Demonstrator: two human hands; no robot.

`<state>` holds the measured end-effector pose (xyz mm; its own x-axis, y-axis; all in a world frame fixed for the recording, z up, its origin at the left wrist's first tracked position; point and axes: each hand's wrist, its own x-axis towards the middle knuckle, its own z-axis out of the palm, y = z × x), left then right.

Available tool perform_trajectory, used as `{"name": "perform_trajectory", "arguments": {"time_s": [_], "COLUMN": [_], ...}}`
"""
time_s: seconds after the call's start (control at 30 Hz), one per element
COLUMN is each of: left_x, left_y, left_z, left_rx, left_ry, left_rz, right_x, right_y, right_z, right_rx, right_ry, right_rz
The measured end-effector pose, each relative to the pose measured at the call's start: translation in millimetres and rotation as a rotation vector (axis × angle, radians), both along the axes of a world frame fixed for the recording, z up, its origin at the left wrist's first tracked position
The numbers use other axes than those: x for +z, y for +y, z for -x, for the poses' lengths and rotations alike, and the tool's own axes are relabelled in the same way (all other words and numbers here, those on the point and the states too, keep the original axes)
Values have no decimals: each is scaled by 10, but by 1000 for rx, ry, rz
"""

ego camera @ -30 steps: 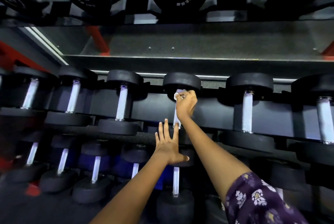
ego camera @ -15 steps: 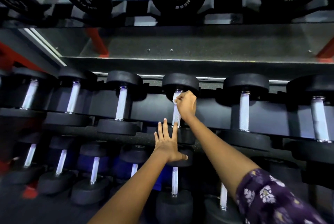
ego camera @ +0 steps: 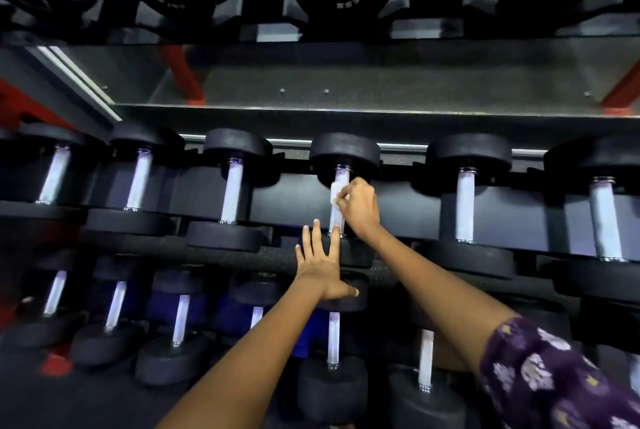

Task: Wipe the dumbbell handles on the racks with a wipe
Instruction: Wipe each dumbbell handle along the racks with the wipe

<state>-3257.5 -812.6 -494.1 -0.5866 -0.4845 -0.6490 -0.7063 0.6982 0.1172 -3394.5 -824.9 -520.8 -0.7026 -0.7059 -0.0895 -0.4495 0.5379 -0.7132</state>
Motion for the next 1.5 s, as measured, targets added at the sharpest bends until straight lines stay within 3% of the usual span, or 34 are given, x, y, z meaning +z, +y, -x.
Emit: {"name": "perform_trajectory", "arguments": {"time_s": [0.13,0.23,0.33,0.4,0.5,0.57,0.63,0.73,0.83,0.9,1.0,1.1,1.23,1.3,1.4,1.5], "left_x": [3,0,-1,7,7,15,9,2,8,11,3,2,-1,-13,-20,-9], "left_y": [-1,-1,1,8,17,11,7,6,12,7,9,16,19,26,22,5], "left_z": [-4,4,9,1,-7,-1,0,-2,-5,-9,-12,-15,-31,-34,-32,-8], "left_rx": [-2,-8,1,3,-1,-3,-13,-11,-9,-8,-8,-4,-2,-1,-8,-7], "left_ry": [3,2,3,-3,10,7,-3,-2,6,9,15,12,12,15,20,-3], "left_rz": [5,5,17,11,12,13,22,19,18,11,16,16,5,4,6,-6], "right_x": [-27,69,106,26,-105,-64,14,-28,-105,24,113,51,-108,-82,-140,-85], "right_y": [235,27,-157,-88,154,110,-1,14,209,123,-155,-179,2,67,93,-20], "right_z": [-8,184,285,208,63,223,395,399,265,348,462,315,234,302,381,420], "right_rx": [144,-3,-127,25,526,733,782,806,1058,1150,1036,1016,1241,1221,950,686], "right_ry": [-84,-143,-35,104,321,495,632,678,626,766,987,941,843,839,882,832], "right_rz": [-78,41,74,13,-64,-109,-185,-199,-246,-343,-383,-392,-402,-277,75,117]}}
